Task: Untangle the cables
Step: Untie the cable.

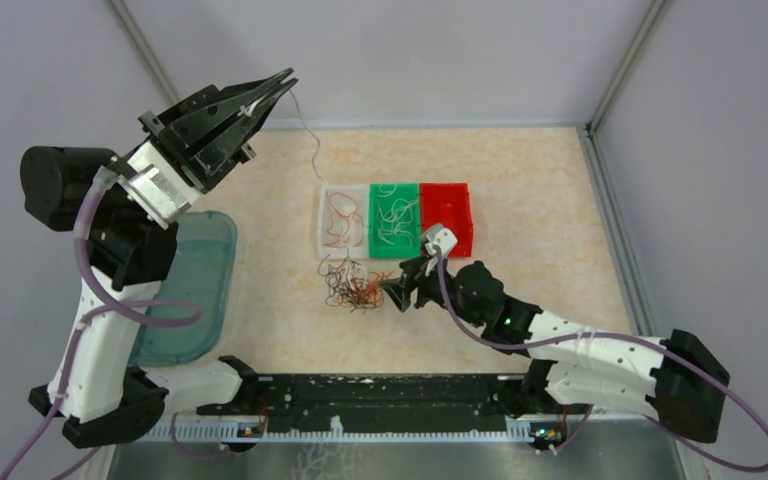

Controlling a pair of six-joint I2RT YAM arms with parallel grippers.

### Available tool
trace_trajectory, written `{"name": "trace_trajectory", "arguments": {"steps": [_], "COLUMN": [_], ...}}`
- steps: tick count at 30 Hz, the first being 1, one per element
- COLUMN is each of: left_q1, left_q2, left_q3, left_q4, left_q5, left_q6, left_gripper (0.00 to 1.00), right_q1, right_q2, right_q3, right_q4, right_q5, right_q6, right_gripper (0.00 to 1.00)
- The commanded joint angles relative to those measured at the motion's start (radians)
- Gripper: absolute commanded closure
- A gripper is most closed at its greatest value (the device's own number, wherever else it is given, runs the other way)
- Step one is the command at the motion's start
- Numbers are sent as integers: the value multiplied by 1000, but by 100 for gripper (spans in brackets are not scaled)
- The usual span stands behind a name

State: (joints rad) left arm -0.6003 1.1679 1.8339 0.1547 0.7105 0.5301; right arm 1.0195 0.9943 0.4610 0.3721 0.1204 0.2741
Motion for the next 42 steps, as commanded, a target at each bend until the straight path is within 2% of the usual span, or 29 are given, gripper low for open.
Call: {"name": "trace_trajectory", "arguments": {"steps": [1, 8, 14, 21, 24, 32, 42], "left_q1": [-4, -4, -4, -4, -5, -4, -4], "left_q2": [-4, -4, -5, 7, 11, 42, 110], "left_q3": [-6, -26, -36, -1, 16, 100, 263], "left_q4": [20, -3, -14, -15, -15, -3, 43], "left_q5": [25, 21, 24, 29, 31, 48, 30], "left_q6": [28, 33, 35, 19, 10, -15, 58], "left_gripper": [99, 99, 99, 99, 99, 99, 100], "right_q1": [12, 13, 19, 25, 32, 34, 33], "right_q2": [-85, -29, 79, 235, 286, 392, 484], "right_q3": [110, 229, 335, 401, 410, 335, 94], "right_q4": [46, 127, 173, 197, 201, 259, 495], "right_q5": [-35, -257, -335, -341, -277, -131, -107], "right_q6": [-64, -61, -53, -56, -67, -93, 48], "right_gripper": [34, 27, 28, 33, 35, 40, 44]}}
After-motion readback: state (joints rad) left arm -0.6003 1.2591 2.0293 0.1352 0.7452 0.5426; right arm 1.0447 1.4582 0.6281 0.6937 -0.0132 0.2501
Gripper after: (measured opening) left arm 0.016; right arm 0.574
